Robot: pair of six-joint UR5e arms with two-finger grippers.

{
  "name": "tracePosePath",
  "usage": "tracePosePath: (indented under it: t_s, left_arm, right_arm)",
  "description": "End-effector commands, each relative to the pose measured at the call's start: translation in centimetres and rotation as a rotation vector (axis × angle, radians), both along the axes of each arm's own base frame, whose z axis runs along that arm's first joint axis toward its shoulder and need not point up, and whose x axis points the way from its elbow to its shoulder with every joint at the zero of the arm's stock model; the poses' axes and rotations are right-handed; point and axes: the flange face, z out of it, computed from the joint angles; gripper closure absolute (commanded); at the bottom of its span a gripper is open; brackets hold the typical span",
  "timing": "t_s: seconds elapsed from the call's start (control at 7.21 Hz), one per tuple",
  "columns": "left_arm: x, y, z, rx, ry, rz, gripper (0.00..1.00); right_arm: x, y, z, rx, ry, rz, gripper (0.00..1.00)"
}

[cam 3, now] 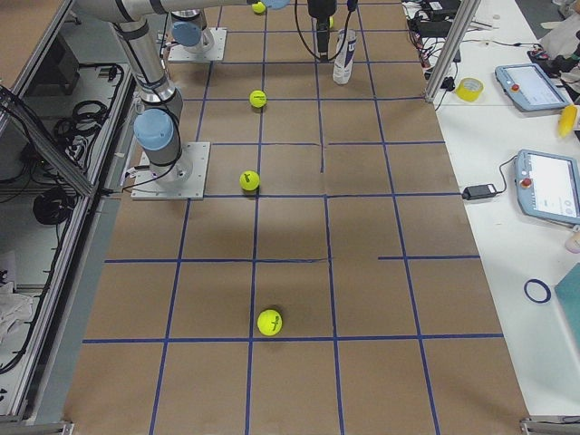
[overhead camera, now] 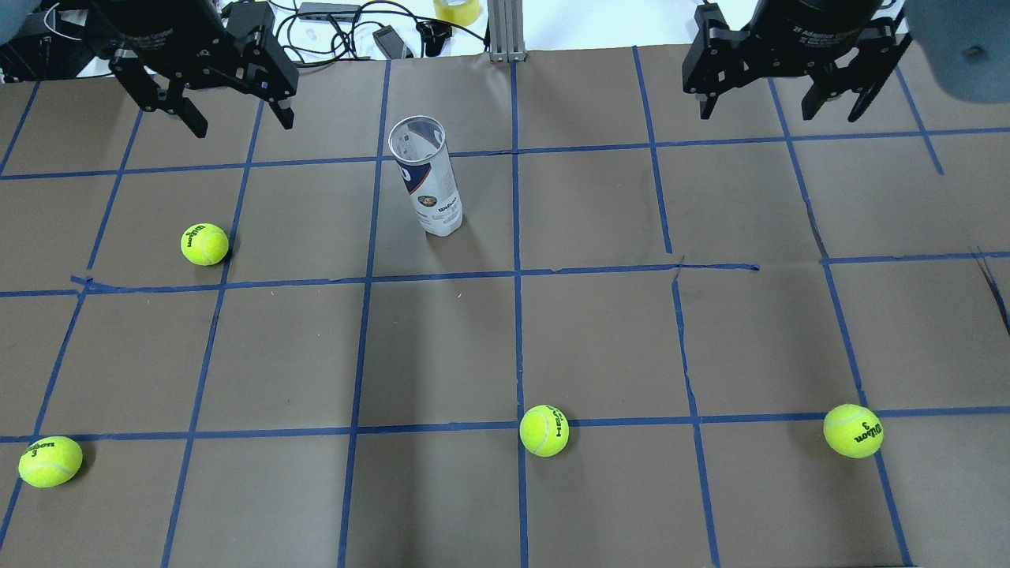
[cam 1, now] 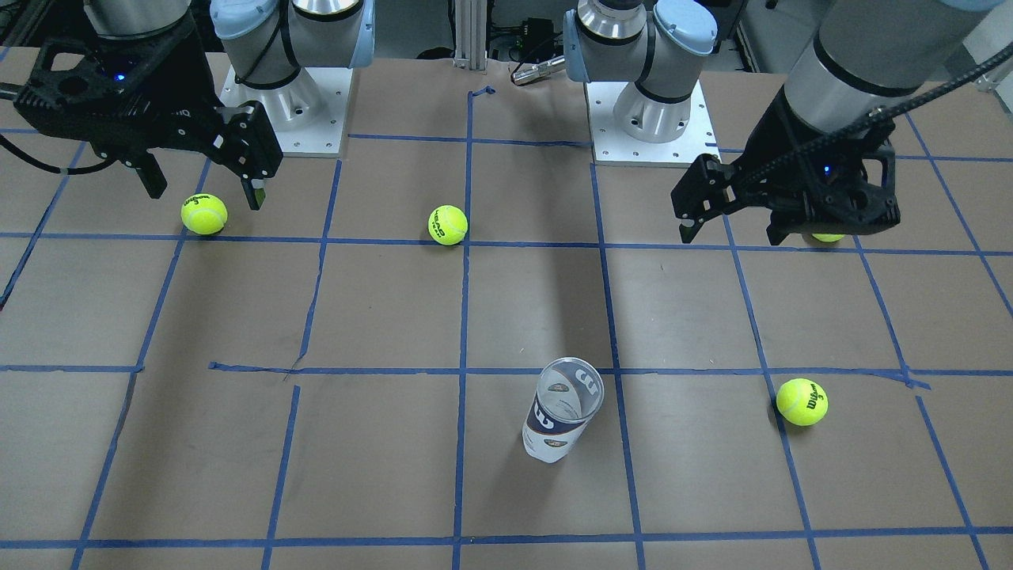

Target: Lift up tennis ball bucket

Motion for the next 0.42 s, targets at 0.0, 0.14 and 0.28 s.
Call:
tracePosePath:
  t_s: [0.0,0.14,0.28]
  left_arm:
    - [0.07,2.12,-0.71,0.01,-0.018,-0.026,0.0]
    - [0.36,2.23,-0.3,-0.002,-0.019,-0.022,0.0]
    - [0.07,2.46,-0.65,0.004,-0.022,-0.026,0.0]
  right_arm:
    - [0.81,-0.1,-0.18,0.003,-0.082,0.095,0.0]
    - [0.73,0.15,0.12,-0.003,-0.065,0.104,0.0]
    - [0.6,0.25,0.26,-0.004,-0.061,0.1,0.0]
